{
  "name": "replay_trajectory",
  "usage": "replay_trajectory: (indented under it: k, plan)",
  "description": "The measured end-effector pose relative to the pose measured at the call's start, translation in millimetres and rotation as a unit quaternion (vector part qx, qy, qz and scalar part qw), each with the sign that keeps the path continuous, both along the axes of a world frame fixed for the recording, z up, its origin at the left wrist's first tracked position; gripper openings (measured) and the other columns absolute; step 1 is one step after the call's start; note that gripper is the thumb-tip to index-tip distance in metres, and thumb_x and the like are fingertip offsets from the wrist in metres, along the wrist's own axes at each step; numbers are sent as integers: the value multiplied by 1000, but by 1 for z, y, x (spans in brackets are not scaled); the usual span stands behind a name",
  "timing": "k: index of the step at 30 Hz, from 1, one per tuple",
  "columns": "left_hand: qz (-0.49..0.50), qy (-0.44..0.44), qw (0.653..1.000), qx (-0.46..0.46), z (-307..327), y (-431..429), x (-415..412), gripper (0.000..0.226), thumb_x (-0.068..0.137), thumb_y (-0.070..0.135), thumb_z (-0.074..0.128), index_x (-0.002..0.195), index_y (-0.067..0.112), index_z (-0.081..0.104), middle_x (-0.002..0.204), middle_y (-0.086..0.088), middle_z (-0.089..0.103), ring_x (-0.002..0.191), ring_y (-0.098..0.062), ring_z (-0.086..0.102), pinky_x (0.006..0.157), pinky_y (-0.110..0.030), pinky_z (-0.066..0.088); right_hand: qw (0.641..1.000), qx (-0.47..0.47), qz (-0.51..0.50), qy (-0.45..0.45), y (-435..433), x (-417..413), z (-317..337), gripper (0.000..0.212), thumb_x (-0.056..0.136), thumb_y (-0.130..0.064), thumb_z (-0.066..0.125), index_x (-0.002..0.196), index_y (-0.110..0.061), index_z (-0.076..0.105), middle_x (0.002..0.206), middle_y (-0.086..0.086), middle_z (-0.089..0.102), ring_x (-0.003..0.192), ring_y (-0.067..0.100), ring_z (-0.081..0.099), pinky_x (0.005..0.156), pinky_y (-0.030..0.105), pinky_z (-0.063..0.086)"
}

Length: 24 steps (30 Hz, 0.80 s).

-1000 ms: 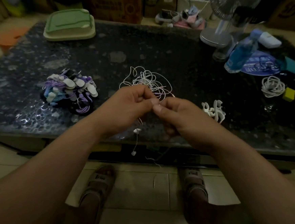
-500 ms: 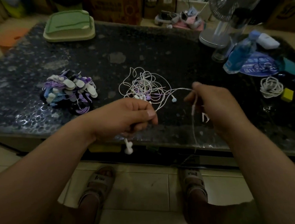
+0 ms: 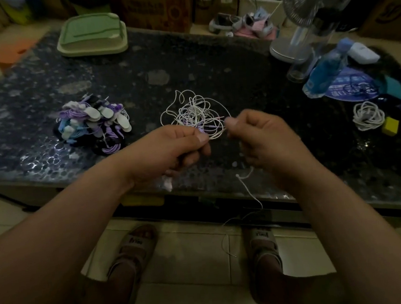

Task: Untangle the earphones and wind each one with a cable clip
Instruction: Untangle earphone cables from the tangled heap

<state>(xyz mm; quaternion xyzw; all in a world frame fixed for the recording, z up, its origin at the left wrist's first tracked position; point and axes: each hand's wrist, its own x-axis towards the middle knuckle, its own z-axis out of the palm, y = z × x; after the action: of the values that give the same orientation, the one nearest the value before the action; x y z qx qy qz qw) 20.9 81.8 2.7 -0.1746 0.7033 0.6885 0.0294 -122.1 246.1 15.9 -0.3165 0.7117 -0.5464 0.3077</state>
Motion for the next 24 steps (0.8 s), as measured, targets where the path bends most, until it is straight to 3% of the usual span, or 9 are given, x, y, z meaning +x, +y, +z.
replay_trajectory:
  k: [3,8,13,17,24]
  plan:
    - [-19,10,999,24,-1,3,-1,30,109,26,45,94,12,67,60,1,45,45,-7,26,41,-17,24,994,-46,-59,-85,-1,-4,2,31,104,-27,60,75,-18,55,57,-4,34,49,10,26,46,24,18]
    - [-33,9,999,37,-2,10,-1,27,110,20,42,105,9,66,64,-1,47,48,-10,31,43,-20,29,985,-54,-118,-111,-5,-5,-2,34,103,-24,61,71,-18,52,56,-4,32,52,12,26,49,29,18]
    - [-64,17,998,23,-2,11,2,26,110,16,44,107,6,67,68,-5,58,64,-19,59,72,-37,47,975,-76,-174,-116,-5,-11,2,29,104,-26,60,77,-18,52,58,-5,37,51,8,32,47,24,22]
    - [-89,11,995,49,-5,14,4,25,103,25,52,110,8,70,78,-6,64,73,-21,63,86,-48,55,966,-60,-225,-114,-3,-16,6,28,105,-29,59,79,-20,56,58,-7,43,51,6,37,48,23,28]
    - [-104,49,980,165,7,19,3,35,102,16,54,135,13,63,101,-9,72,82,-18,69,72,-33,61,973,-16,-223,-53,-2,-21,-8,30,104,-35,62,78,-19,58,58,-6,45,47,6,38,45,21,33]
